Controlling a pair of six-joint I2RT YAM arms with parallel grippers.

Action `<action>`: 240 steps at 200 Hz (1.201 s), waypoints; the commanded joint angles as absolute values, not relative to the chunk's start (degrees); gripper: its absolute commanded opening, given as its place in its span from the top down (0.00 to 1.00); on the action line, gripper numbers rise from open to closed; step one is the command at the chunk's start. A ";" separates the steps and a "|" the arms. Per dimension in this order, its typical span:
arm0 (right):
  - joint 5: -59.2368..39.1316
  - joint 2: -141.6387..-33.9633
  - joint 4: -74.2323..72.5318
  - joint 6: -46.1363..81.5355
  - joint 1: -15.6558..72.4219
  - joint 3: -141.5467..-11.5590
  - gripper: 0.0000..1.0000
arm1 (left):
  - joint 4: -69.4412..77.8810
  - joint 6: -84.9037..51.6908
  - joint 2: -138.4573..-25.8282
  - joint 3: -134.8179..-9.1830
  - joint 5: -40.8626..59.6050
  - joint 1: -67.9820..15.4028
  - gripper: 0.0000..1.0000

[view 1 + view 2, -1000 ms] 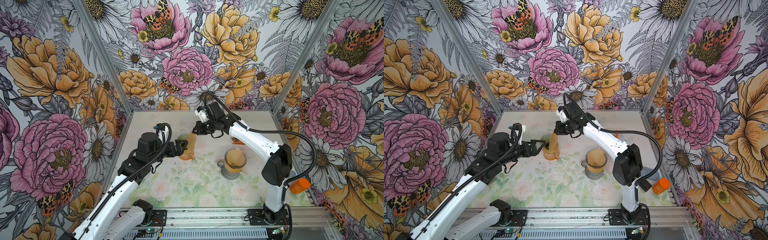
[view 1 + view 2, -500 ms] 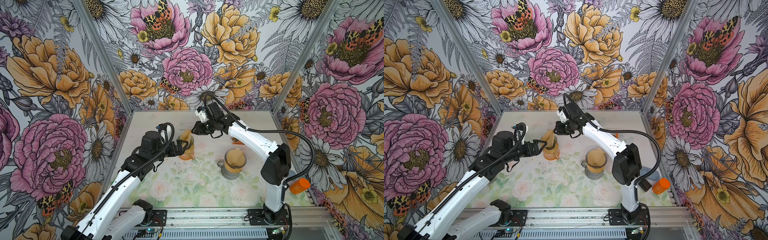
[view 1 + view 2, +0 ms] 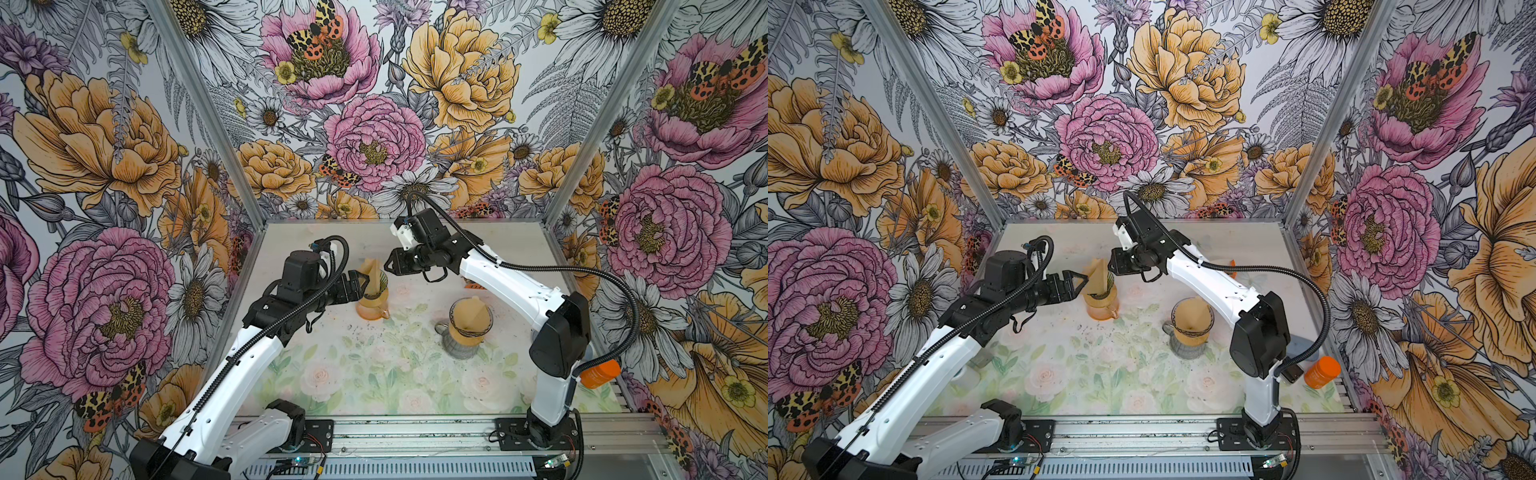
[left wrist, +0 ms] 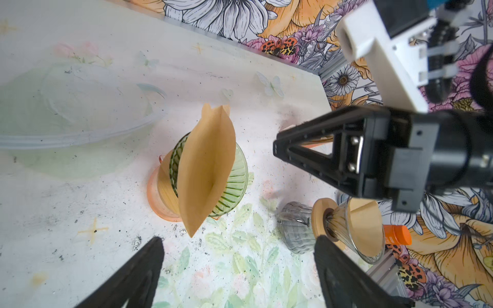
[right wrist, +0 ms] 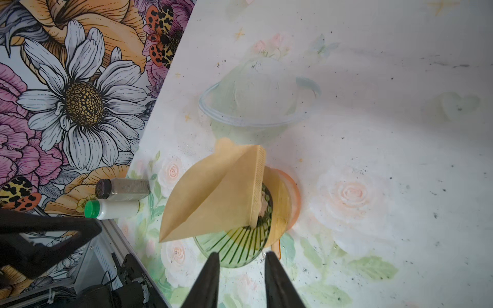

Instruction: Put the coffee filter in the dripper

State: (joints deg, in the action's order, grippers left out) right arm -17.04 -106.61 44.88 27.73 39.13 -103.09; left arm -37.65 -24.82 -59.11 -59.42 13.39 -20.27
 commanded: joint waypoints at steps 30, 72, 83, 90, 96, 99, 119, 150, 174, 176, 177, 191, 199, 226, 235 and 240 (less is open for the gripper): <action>-10.55 -94.91 42.89 24.20 40.49 -94.50 0.63 | -43.66 -17.76 -65.17 -65.46 18.41 -17.35 0.29; -8.72 -86.13 39.91 24.05 40.34 -86.65 0.55 | -46.84 -14.50 -70.85 -69.68 19.37 -15.83 0.43; -8.45 -84.50 39.82 24.09 40.34 -85.21 0.51 | -47.81 -13.68 -72.37 -71.09 19.81 -15.62 0.46; -8.37 -83.40 39.56 24.09 40.34 -84.17 0.49 | -48.28 -13.21 -73.25 -71.84 20.10 -15.55 0.48; -8.35 -82.51 39.25 24.15 40.34 -83.22 0.48 | -48.67 -12.64 -73.96 -72.36 20.34 -15.54 0.49; -8.28 -82.00 39.06 24.17 40.34 -82.77 0.47 | -48.86 -12.42 -74.26 -72.60 20.38 -15.53 0.49; -8.08 -79.34 38.61 24.36 40.34 -80.43 0.39 | -49.98 -10.92 -76.33 -74.36 20.22 -15.53 0.54; -7.83 -75.32 38.36 24.40 40.25 -78.03 0.24 | -50.80 -9.20 -78.95 -76.16 21.06 -15.55 0.58; -7.53 -72.76 38.41 24.72 40.25 -76.58 0.11 | -51.50 -8.17 -81.17 -77.53 21.61 -15.82 0.61; -7.49 -72.55 38.41 24.77 40.21 -76.45 0.11 | -51.59 -8.06 -81.29 -77.63 21.58 -15.89 0.61; -7.48 -72.44 38.41 24.82 40.23 -76.41 0.11 | -51.63 -7.99 -81.38 -77.71 21.51 -15.90 0.61; -7.47 -71.46 38.40 24.93 40.25 -75.70 0.10 | -51.84 -7.44 -82.60 -78.38 21.12 -16.15 0.63; -7.26 -71.07 38.41 25.14 40.22 -75.29 0.10 | -52.04 -7.14 -83.31 -78.86 21.02 -16.26 0.66; -6.42 -70.23 38.41 25.49 40.17 -74.19 0.10 | -53.12 -6.32 -85.09 -80.59 20.21 -17.63 0.67; -6.37 -70.06 38.41 25.66 40.17 -74.02 0.10 | -53.55 -6.25 -85.63 -81.03 19.50 -18.12 0.68; -6.35 -70.01 38.36 25.83 40.17 -74.03 0.10 | -53.84 -6.24 -85.97 -81.41 19.06 -18.34 0.68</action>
State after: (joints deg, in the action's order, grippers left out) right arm -7.84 -71.11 39.68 24.80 39.97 -74.74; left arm -52.42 -8.14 -85.12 -78.81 19.99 -16.95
